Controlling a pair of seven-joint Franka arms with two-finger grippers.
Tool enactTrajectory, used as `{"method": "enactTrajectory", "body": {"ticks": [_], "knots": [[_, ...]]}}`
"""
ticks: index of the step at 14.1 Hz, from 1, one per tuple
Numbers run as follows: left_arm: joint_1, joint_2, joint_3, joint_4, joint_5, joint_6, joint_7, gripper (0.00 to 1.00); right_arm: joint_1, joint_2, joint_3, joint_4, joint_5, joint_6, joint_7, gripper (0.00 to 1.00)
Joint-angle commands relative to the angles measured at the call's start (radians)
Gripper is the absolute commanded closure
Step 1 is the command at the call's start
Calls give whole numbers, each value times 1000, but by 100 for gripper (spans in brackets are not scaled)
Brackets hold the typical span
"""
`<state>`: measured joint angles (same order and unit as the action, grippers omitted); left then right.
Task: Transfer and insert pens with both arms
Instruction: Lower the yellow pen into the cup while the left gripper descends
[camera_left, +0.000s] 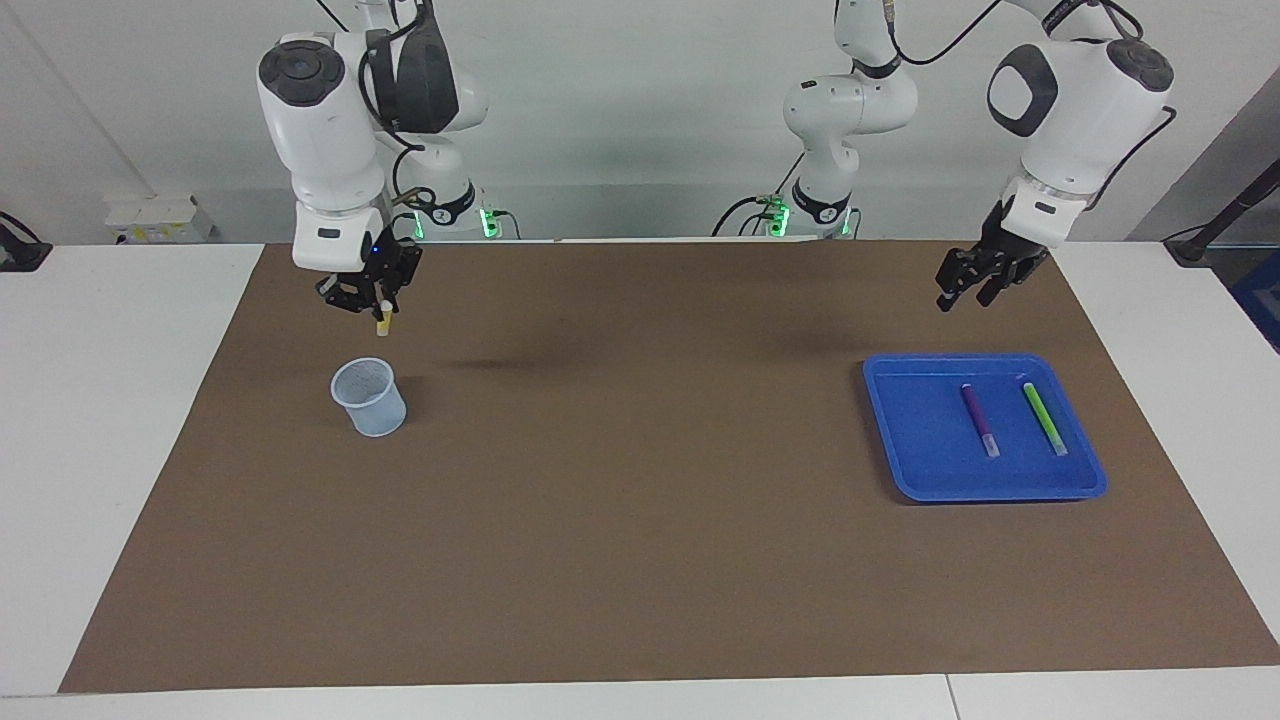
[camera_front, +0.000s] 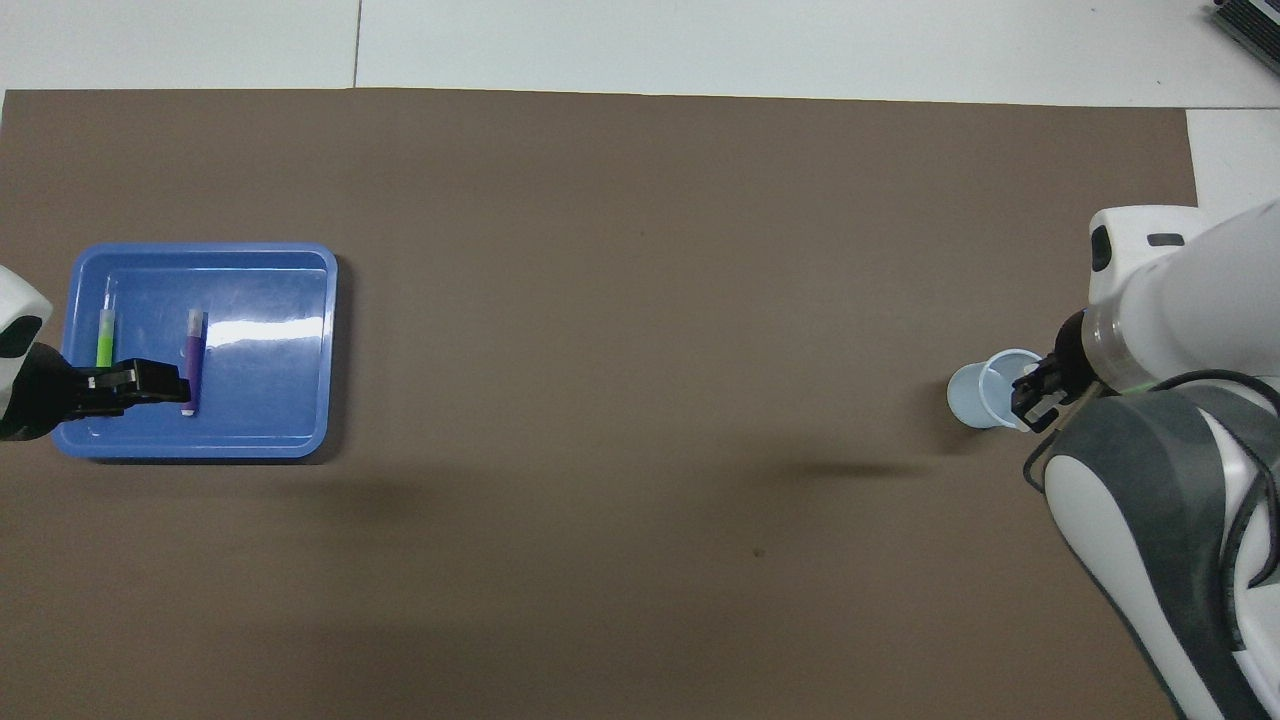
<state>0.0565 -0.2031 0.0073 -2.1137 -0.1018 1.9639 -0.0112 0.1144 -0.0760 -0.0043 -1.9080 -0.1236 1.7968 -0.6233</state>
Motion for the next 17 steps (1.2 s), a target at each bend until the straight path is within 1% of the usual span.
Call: {"method": "enactTrajectory", "body": {"ticks": [1, 2, 4, 8, 11, 13, 14, 15, 16, 17], "knots": [[40, 37, -9, -16, -13, 61, 94, 30, -30, -53, 14, -135, -24, 151, -44, 100], [46, 57, -9, -16, -13, 79, 111, 30, -32, -57, 14, -158, -25, 183, -47, 100], [55, 100, -9, -16, -13, 122, 161, 30, -39, -56, 14, -172, -25, 222, -84, 100], [72, 195, -9, -14, -13, 242, 197, 31, -73, -47, 14, -233, -25, 331, -122, 100], [95, 240, -9, -5, -13, 289, 211, 32, -85, -56, 14, -278, -25, 366, -121, 100], [97, 280, -9, -2, -13, 340, 214, 33, -88, -53, 14, -305, -25, 438, -122, 100], [97, 307, -9, 1, -13, 363, 224, 33, -91, -54, 14, -315, -24, 444, -122, 100], [98, 329, -9, 7, -13, 386, 241, 33, -94, -56, 14, -316, -24, 440, -116, 77], [106, 352, -9, 12, -13, 401, 250, 33, -94, -56, 14, -316, -24, 440, -113, 55], [112, 372, -9, 21, -13, 415, 261, 33, -96, -56, 14, -316, -22, 440, -113, 40]]}}
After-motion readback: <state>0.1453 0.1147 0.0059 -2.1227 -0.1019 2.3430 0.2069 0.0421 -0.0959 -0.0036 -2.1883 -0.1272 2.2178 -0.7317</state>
